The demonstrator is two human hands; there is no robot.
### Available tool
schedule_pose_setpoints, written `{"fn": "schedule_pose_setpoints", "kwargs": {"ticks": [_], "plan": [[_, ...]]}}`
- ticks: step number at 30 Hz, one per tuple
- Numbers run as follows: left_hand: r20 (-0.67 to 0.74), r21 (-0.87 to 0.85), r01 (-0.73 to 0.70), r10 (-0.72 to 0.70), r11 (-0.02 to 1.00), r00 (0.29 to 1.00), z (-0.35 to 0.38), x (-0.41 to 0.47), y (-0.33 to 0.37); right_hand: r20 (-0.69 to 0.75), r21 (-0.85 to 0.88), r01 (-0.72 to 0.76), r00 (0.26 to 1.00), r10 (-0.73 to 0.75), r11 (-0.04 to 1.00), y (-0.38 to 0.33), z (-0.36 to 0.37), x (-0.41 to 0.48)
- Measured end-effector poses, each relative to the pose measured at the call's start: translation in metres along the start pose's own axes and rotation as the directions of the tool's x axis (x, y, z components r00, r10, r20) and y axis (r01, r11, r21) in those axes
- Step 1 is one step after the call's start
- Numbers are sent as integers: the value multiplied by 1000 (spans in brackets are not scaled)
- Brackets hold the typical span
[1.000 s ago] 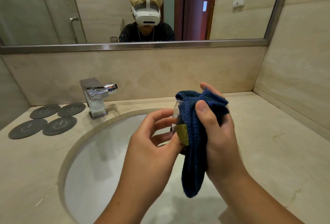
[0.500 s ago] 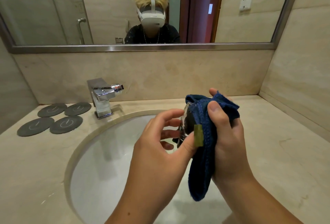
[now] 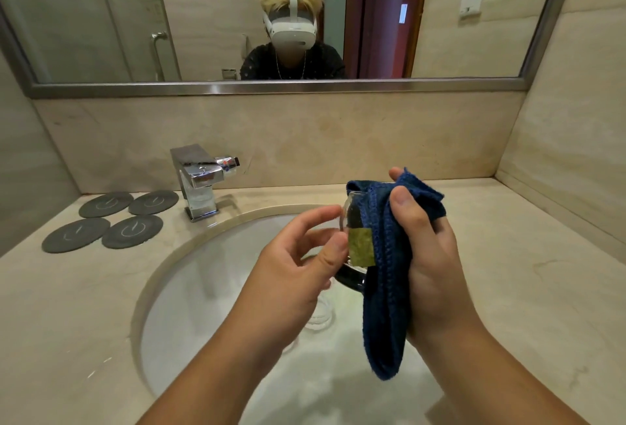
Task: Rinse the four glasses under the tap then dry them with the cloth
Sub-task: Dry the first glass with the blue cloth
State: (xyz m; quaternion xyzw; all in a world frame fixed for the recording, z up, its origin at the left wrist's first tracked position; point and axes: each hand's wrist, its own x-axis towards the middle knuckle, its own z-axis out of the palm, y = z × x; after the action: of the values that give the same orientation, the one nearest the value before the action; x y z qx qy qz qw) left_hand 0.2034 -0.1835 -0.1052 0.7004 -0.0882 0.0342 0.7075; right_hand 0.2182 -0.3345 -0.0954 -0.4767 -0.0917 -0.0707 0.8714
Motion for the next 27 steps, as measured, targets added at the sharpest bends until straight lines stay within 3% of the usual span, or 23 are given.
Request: {"fn": "schedule_pose_setpoints", "kwargs": {"ticks": [3, 8, 10, 14, 20, 22, 25, 27], "plan": [[-202, 194, -154, 193, 969, 960, 9, -2, 1, -85, -27, 24, 996, -27, 999, 3, 0, 1], [-184, 333, -211, 283, 919, 941, 25, -14, 9, -121, -150, 158, 977, -177, 976, 5, -1, 2], [-185, 345, -185, 260, 920, 948, 24, -14, 7, -82, -194, 177, 977, -196, 965, 4, -1, 1], [-146, 156, -81, 104, 984, 984, 15, -8, 8, -35, -226, 170, 983, -182, 959, 5, -1, 1], [97, -2, 102, -102, 995, 990, -3, 0, 0, -36, -95, 63, 997, -67, 993, 3, -3, 4], [39, 41, 31, -33, 999, 999, -1, 1, -1, -59, -89, 63, 996, -68, 994, 3, -2, 5], [-174, 188, -116, 150, 975, 973, 7, -1, 0, -124, -67, 78, 989, -86, 995, 5, -2, 6], [-189, 268, -194, 249, 944, 950, 13, -6, 2, -157, -65, 94, 982, -103, 993, 6, -2, 6]]}}
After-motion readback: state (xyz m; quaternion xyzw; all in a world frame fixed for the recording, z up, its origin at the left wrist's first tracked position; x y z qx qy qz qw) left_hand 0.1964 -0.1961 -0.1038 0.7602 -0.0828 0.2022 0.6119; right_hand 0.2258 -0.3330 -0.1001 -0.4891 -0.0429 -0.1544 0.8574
